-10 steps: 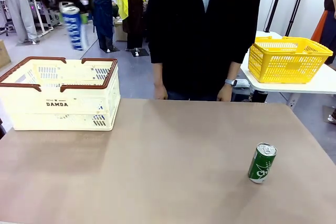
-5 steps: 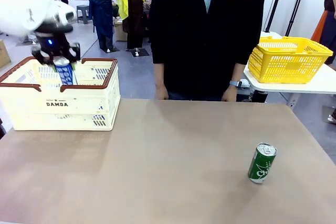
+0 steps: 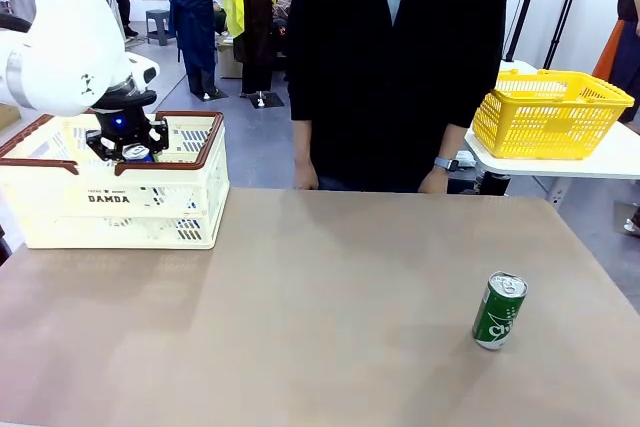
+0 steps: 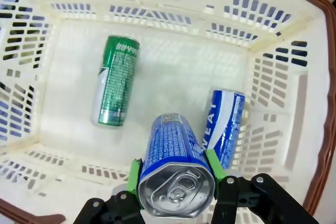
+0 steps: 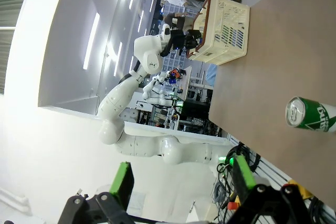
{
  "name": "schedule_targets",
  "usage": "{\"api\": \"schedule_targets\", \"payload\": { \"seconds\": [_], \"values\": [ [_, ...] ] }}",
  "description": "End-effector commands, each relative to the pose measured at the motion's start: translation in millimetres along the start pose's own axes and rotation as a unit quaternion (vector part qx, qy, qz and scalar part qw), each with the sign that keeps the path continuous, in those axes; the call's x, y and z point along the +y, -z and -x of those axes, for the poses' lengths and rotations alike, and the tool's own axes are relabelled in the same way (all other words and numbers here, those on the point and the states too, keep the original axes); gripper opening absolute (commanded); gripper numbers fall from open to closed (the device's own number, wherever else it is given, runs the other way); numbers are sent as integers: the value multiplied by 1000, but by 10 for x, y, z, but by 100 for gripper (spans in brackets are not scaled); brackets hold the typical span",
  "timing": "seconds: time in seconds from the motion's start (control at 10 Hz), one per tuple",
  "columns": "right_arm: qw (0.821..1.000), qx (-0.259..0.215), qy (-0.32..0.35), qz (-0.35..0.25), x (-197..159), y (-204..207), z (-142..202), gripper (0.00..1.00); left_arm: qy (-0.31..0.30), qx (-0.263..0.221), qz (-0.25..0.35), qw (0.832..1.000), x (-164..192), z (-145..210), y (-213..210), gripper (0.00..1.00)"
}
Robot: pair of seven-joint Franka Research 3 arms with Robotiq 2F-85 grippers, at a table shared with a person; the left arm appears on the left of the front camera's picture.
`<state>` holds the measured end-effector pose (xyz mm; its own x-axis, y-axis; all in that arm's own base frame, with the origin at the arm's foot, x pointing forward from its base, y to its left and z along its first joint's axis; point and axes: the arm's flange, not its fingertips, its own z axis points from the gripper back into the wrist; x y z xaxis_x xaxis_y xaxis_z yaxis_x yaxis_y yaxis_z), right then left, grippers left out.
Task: Place the drinks into the Shopping basket.
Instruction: Pick up one drink and place it into the Shopping basket.
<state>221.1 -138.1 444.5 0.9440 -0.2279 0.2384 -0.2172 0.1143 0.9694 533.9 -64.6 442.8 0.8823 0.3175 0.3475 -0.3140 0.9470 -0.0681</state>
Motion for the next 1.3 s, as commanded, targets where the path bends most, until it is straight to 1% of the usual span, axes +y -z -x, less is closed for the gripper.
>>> {"api": "schedule_targets", "payload": {
  "seconds": [0.0, 0.1, 0.4, 0.5, 0.6, 0.9, 1.2],
  "values": [
    [1000, -5, 7, -6, 72, 0, -42, 100, -20, 21, 17, 999, -98, -69, -88, 0],
    [1000, -5, 7, -6, 72, 0, -42, 100, 0, 0, 0, 1000, 0, 0, 0, 0],
    [1000, -5, 7, -6, 72, 0, -42, 100, 0, 0, 0, 1000, 0, 0, 0, 0],
    [1000, -5, 7, -6, 72, 0, -42, 100, -5, 11, 4, 1000, -32, 13, 25, 0],
    [1000, -5, 7, -6, 72, 0, -42, 100, -2, 13, -8, 1000, -71, -119, 79, 0],
    [1000, -5, 7, -6, 72, 0, -42, 100, 3, 29, -9, 1000, -89, -442, 318, 0],
    [1000, -5, 7, -6, 72, 0, -42, 100, 15, 57, -9, 998, -158, -535, 523, 0]
  ]
}}
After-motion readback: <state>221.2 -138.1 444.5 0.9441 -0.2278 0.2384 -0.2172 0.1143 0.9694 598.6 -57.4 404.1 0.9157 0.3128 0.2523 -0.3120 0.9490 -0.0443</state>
